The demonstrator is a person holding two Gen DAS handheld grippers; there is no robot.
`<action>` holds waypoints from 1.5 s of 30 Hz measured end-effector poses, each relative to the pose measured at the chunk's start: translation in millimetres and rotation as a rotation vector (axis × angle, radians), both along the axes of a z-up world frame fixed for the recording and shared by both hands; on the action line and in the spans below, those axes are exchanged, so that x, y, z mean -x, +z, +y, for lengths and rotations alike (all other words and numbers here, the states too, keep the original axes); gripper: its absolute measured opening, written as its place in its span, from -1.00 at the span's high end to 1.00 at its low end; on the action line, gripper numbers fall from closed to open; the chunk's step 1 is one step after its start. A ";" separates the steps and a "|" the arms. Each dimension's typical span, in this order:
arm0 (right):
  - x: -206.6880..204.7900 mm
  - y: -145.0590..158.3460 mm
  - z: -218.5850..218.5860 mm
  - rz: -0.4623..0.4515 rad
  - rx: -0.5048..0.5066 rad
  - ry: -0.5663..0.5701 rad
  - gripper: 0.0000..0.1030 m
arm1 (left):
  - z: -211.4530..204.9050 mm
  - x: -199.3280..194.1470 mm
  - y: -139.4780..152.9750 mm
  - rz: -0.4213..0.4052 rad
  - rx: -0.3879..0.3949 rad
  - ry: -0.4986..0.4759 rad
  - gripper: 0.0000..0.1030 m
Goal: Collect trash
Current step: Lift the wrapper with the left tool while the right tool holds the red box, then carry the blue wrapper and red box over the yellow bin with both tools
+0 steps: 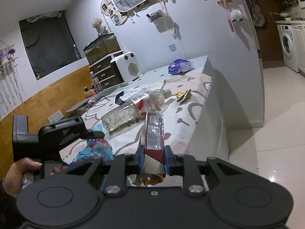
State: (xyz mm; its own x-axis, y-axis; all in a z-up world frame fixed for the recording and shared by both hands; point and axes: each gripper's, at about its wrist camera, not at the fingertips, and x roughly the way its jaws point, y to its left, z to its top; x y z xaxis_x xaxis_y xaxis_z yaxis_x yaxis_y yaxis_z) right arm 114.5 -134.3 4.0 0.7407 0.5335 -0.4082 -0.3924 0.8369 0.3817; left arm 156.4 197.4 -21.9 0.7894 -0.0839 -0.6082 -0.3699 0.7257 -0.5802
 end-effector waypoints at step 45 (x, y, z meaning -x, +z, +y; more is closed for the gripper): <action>-3.2 -77.4 -215.6 0.146 -0.048 -0.419 0.57 | -303.3 -30.7 -57.7 0.042 -0.383 -0.667 0.60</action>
